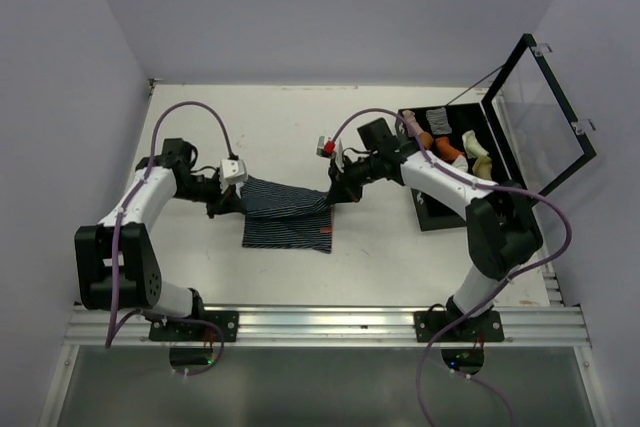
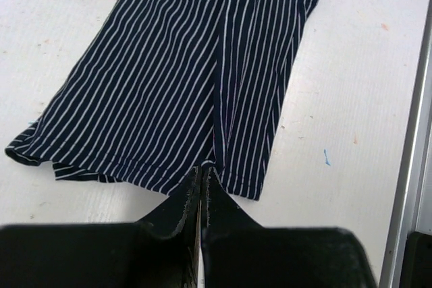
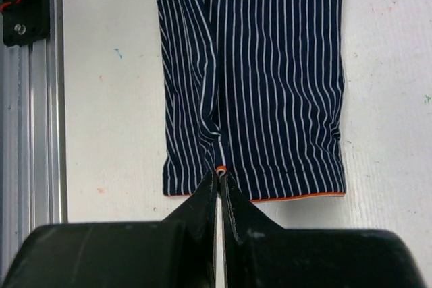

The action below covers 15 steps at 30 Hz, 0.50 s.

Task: Roll the underwear
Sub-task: Fold the underwear

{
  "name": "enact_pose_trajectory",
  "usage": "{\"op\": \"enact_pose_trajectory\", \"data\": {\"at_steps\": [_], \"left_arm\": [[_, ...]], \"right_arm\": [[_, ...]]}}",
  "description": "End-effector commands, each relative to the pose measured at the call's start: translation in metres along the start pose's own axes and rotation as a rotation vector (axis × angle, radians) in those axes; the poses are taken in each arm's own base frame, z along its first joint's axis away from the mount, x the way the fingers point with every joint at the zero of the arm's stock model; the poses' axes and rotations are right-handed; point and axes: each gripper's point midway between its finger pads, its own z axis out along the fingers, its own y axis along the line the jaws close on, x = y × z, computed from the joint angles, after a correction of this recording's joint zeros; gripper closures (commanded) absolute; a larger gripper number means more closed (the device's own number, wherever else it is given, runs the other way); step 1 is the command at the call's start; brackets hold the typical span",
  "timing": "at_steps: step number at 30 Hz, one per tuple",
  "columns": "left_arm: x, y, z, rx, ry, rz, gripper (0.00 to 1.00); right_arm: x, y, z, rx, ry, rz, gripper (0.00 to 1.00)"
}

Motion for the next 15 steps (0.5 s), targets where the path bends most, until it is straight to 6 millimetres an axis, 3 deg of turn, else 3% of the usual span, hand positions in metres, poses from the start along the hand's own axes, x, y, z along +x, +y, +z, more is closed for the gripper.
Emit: {"op": "enact_pose_trajectory", "data": {"at_steps": [1,4,5,6,10,11,12,13,15], "left_arm": [[0.004,-0.023,-0.002,0.063,-0.014,0.037,1.00],[0.016,-0.041,0.002,0.112,-0.006,0.054,1.00],[0.021,-0.044,0.003,0.124,0.004,0.078,1.00],[0.029,-0.051,0.006,0.140,0.015,0.070,0.99],[0.046,-0.067,0.007,0.193,0.061,0.111,0.75],[0.049,-0.068,0.006,0.203,0.077,0.144,0.61],[0.048,-0.070,0.004,0.205,0.086,0.151,0.57],[0.048,-0.069,0.002,0.199,0.098,0.162,0.54],[0.042,-0.061,-0.003,0.167,0.106,0.197,0.52]], "right_arm": [[-0.003,0.024,-0.004,-0.039,-0.005,-0.100,1.00],[0.013,0.045,0.008,-0.083,0.039,-0.186,1.00],[0.026,0.052,0.012,-0.098,0.066,-0.203,1.00],[0.032,0.053,0.014,-0.096,0.083,-0.270,0.95],[0.069,0.082,0.022,-0.184,0.176,-0.463,0.70],[0.079,0.088,0.021,-0.202,0.191,-0.489,0.65],[0.077,0.090,0.018,-0.206,0.184,-0.541,0.61],[0.069,0.095,0.013,-0.194,0.162,-0.572,0.48],[0.053,0.096,0.007,-0.156,0.131,-0.560,0.43]]}}
